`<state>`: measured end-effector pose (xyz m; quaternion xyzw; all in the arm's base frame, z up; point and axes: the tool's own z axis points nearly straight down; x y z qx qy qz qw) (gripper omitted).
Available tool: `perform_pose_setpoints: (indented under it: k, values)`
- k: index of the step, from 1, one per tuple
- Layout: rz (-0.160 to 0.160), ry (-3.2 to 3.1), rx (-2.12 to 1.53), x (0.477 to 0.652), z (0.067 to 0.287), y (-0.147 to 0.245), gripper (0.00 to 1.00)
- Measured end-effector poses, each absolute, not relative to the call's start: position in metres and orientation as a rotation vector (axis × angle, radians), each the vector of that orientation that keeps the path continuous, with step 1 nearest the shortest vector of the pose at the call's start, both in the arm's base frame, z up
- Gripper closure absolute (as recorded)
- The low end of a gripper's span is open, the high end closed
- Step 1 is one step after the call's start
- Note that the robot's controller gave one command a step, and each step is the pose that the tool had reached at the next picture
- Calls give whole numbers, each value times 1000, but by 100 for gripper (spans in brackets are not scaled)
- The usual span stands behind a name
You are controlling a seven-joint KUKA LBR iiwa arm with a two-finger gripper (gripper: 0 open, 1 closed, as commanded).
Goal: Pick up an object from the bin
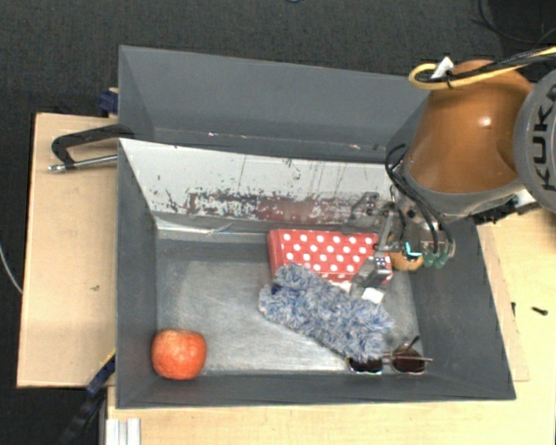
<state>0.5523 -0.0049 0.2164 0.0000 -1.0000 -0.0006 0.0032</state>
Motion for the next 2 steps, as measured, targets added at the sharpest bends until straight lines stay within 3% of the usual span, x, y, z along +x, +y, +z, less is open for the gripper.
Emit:
perform_pose_setpoints:
  k: [1, 2]
  values:
    - [-2, -3144, -1, 554, 219, -5, 0]
    - [-3, -3147, -89, 556, 161, 12, 0]
